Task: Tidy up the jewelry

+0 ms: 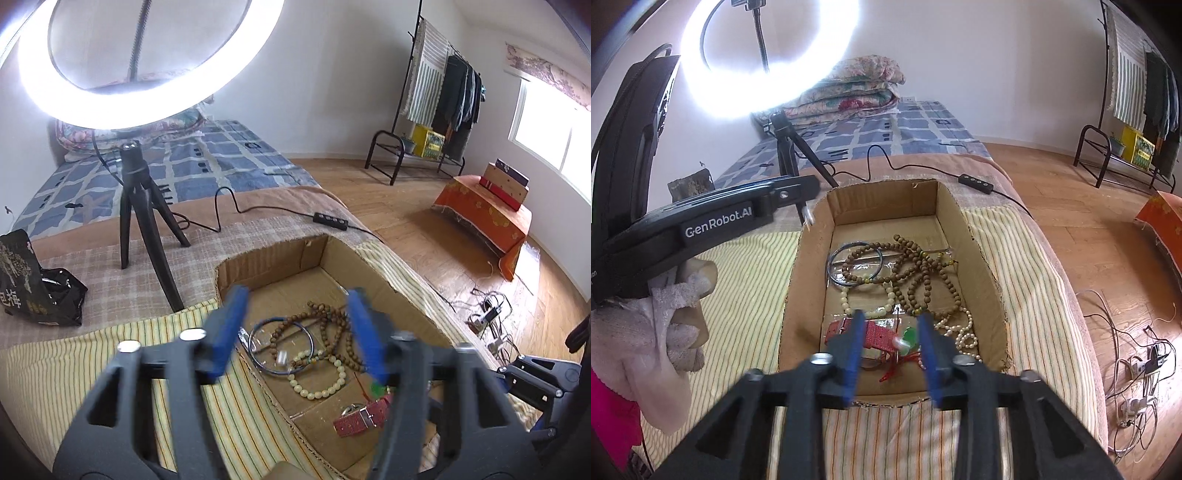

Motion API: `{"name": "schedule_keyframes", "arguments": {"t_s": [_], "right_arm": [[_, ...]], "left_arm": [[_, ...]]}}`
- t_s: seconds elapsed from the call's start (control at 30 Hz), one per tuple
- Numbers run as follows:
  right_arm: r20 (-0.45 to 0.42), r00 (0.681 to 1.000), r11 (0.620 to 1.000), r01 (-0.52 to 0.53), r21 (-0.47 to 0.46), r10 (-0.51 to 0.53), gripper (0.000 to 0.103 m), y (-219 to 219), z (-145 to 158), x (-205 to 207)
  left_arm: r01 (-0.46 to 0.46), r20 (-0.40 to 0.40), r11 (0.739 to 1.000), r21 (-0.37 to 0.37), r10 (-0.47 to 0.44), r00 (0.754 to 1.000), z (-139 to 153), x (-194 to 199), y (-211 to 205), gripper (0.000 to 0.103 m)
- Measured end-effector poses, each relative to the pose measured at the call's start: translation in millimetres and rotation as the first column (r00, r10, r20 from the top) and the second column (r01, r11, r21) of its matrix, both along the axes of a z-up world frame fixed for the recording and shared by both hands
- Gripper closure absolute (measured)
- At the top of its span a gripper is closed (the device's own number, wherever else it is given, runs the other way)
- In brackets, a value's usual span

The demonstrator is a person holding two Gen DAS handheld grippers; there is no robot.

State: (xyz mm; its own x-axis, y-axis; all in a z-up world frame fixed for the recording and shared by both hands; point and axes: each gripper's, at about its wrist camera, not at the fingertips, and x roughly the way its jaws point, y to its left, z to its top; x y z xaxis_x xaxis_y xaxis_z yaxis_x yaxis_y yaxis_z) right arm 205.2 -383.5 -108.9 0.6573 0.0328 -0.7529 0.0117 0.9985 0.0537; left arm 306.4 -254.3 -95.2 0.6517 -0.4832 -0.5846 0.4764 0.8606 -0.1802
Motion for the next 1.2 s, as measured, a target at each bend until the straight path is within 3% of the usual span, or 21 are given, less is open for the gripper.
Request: {"name": "schedule_keyframes", "arguments": {"t_s": [0.03, 0.1, 0.2, 0.37, 1.2], "right_arm": [[-0.003, 1.0, 1.0, -0.002, -0.004, 0.002, 0.053, 1, -1, 0], [-0.003, 1.0, 1.0, 0.004, -0.024, -0.004, 0.027, 3, -2, -1], [0.014, 1.0, 0.999, 0.014, -0.05, -0.013, 0.015, 5, -2, -3], [0.023, 0.999, 0.997, 0.031, -0.072, -0.029, 0.004, 7, 0, -3], [0.07, 0.99, 0.99, 0.127, -0.066, -0.123, 0.003, -7, 21, -15]], "left_arm": [[-0.014, 0.009, 1.0, -0.001, 0.014, 1.0, 1, -1, 1, 0.027], [-0.021, 0.005, 1.0, 0.001, 0.021, 1.0, 2, 0, 0, 0.024], [-0.024, -0.013, 1.0, 0.01, 0.024, 1.0, 2, 2, 0, 0.024], [-0.018, -0.012, 1.0, 0.024, 0.018, 1.0, 2, 1, -3, 0.024], [-0.03, 0.024, 0.999, 0.045, 0.029, 0.999, 19, -15, 6, 0.023]]}}
